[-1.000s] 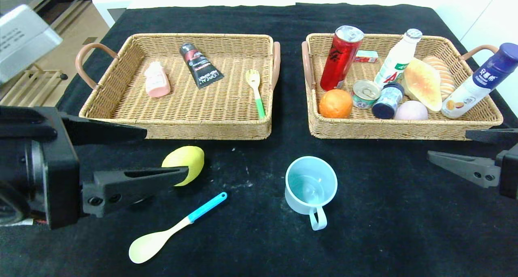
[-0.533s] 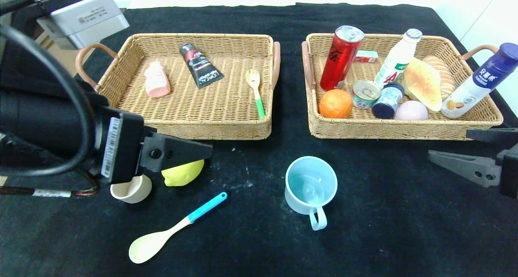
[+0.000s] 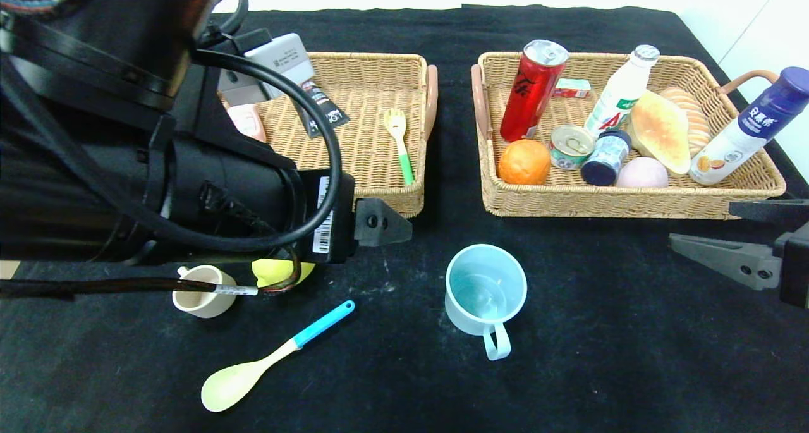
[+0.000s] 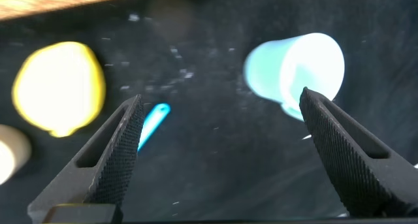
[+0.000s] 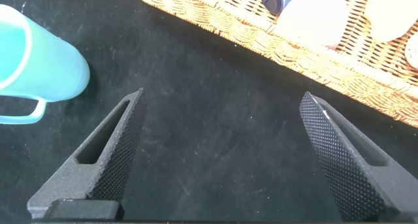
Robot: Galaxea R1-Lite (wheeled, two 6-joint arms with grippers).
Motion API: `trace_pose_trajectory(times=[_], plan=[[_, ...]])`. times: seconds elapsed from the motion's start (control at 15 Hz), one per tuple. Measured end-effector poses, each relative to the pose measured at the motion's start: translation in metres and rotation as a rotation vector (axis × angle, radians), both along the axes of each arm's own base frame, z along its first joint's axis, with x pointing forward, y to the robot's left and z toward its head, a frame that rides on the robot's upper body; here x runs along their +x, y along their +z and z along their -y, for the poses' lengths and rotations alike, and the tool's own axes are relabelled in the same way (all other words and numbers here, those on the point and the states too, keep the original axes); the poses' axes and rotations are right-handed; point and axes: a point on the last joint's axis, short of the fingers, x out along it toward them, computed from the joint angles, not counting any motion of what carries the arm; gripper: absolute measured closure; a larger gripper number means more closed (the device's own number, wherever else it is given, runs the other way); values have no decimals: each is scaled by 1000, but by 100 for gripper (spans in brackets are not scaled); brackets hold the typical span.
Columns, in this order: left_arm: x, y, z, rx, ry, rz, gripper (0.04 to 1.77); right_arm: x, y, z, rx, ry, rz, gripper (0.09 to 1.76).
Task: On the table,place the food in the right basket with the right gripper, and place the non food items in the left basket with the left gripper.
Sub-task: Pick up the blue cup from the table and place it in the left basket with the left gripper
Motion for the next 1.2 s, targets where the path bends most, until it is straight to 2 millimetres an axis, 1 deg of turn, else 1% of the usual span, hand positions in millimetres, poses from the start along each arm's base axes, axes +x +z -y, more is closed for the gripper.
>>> trace_pose_trajectory(times=[0.33,0.93,1.2], plan=[[6,-12,25,7,-27,-41,9,2,-2,0,-2,0,-9,14],[23,-30,58,33,-15,-83,9,2,-2,-1,-3,0,-9,14],[32,-41,69,58,-13,-101,9,2,0,0,-1,-5,-1,14]])
